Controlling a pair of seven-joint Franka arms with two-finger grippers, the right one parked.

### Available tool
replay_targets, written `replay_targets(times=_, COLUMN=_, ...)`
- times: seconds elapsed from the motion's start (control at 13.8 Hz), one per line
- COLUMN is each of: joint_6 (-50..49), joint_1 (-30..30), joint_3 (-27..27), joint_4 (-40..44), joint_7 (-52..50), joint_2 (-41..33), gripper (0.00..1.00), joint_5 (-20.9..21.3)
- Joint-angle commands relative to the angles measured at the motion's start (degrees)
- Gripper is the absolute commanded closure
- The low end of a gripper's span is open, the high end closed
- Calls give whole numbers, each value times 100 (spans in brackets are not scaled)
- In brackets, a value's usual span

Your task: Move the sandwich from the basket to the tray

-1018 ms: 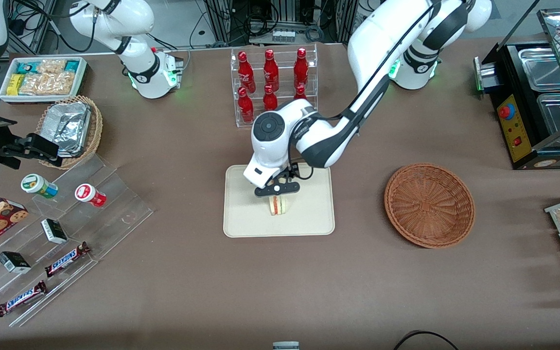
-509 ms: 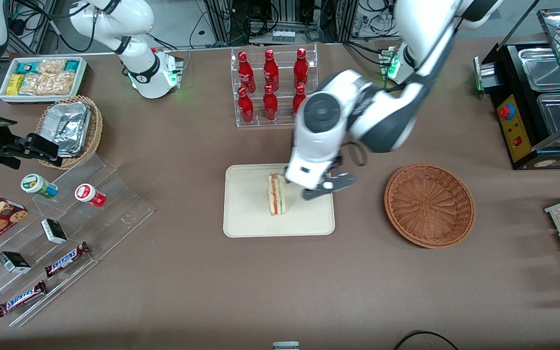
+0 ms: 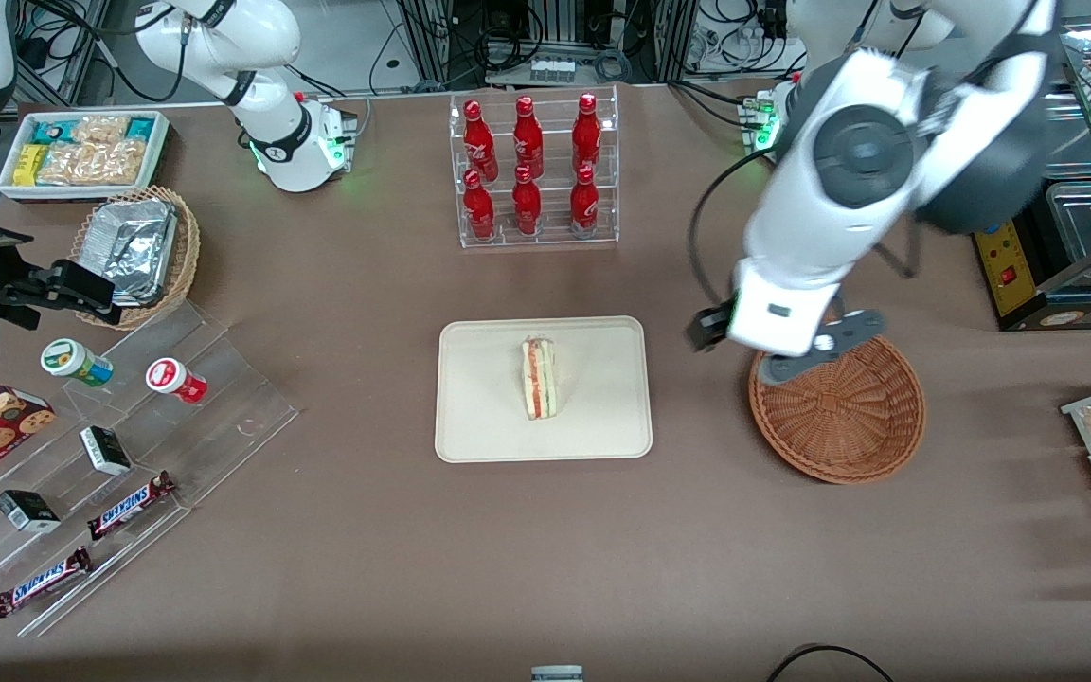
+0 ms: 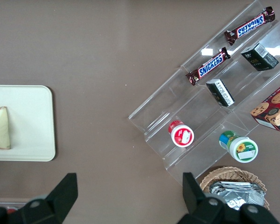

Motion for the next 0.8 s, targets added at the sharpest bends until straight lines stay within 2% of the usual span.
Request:
replay_targets(times=0.0, joint_6=-414, joint_1=536, joint_3=-46, joint_4=-200, joint_7=900, joint_2=-395, gripper=1, joint_5=-171)
replay_targets(times=0.36, joint_6=-1196, joint_1=1109, joint_3=128, joint_4=-252, joint_7=2666, joint_2=-781, gripper=1, joint_5=-171)
replay_targets(times=0.73, joint_6=-1241, joint_1=1109, joint_3=1252, joint_4=-841, joint_7=4556, joint_2=-1476, gripper=1, joint_5=-241)
